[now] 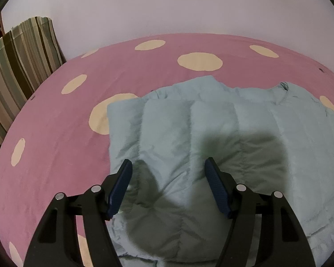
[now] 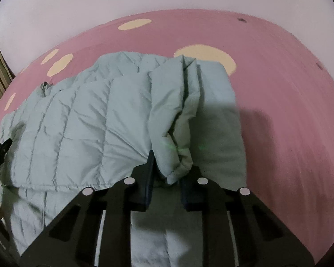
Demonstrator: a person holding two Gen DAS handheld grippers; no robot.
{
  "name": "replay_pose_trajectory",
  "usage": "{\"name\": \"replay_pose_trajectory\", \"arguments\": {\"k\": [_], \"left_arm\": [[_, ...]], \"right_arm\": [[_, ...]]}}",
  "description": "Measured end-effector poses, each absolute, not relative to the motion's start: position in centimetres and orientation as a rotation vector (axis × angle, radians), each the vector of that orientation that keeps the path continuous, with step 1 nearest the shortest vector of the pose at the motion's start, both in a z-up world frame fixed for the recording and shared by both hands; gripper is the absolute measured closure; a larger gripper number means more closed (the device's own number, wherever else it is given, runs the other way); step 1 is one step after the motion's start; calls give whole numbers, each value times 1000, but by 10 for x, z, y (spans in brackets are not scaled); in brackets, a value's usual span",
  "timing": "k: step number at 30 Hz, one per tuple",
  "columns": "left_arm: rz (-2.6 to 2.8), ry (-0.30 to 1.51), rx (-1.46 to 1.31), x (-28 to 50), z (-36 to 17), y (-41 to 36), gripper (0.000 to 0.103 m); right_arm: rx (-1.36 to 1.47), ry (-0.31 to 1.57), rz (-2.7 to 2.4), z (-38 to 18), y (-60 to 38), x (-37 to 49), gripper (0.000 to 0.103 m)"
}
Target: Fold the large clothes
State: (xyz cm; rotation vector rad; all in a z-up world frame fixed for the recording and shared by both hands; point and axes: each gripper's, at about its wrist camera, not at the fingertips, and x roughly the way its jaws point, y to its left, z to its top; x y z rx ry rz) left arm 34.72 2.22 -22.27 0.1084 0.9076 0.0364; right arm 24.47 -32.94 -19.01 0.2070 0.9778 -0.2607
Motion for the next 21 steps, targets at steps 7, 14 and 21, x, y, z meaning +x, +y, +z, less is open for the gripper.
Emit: {"name": "replay_pose_trajectory", "arguments": {"k": [7,14,21], "left_arm": [[45,879,115,341,-219,34,36],[39,829,111,352,-204,32,36],[43,863,151,362,-206,-11,36]], "right_arm": [[154,970,-294,-164,-324,208,59],[177,869,-327,-125,-335,196,54],[143,852,-171,-148,-296,281,54]]}}
